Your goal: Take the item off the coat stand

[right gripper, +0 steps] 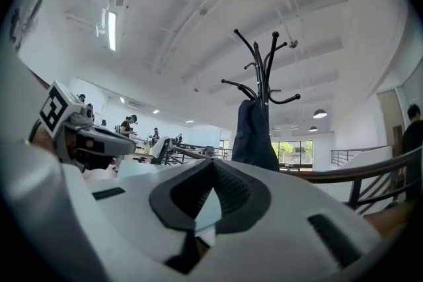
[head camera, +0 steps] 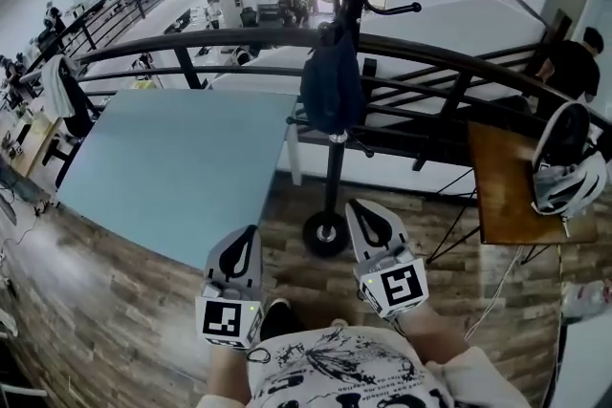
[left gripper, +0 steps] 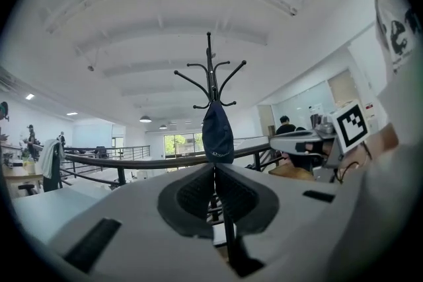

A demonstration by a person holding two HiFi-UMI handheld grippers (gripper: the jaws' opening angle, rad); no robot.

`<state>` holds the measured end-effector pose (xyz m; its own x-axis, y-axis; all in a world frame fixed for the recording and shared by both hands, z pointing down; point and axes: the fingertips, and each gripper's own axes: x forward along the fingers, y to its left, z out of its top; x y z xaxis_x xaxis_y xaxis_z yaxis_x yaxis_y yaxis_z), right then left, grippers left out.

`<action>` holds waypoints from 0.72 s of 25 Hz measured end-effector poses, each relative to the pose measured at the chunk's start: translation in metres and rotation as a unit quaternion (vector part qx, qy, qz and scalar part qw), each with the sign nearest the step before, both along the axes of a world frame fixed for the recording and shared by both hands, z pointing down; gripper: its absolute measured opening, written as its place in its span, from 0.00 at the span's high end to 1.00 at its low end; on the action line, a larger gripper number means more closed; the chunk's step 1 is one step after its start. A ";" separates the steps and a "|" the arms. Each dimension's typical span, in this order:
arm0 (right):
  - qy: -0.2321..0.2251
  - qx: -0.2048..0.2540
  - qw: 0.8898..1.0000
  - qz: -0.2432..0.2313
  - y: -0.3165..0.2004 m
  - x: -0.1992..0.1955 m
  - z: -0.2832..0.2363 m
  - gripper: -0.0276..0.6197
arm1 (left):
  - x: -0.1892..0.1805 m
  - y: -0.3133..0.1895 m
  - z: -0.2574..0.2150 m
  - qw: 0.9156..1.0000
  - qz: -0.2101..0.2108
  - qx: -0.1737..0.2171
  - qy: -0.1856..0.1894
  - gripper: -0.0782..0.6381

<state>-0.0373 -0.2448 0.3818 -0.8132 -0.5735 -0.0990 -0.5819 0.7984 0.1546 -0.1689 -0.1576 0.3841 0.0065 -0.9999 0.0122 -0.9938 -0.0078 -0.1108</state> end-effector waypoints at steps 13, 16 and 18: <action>-0.025 0.022 0.990 0.139 -0.082 -0.056 -0.042 0.82 | -0.072 -0.084 -0.004 0.994 0.112 -0.010 -0.001 0.88; -0.019 0.034 0.986 0.161 -0.105 -0.065 -0.052 0.71 | -0.083 -0.097 -0.004 0.992 0.126 0.001 -0.002 0.88; -0.015 0.040 0.984 0.174 -0.121 -0.071 -0.058 0.62 | -0.089 -0.106 -0.005 0.991 0.130 0.010 -0.006 0.88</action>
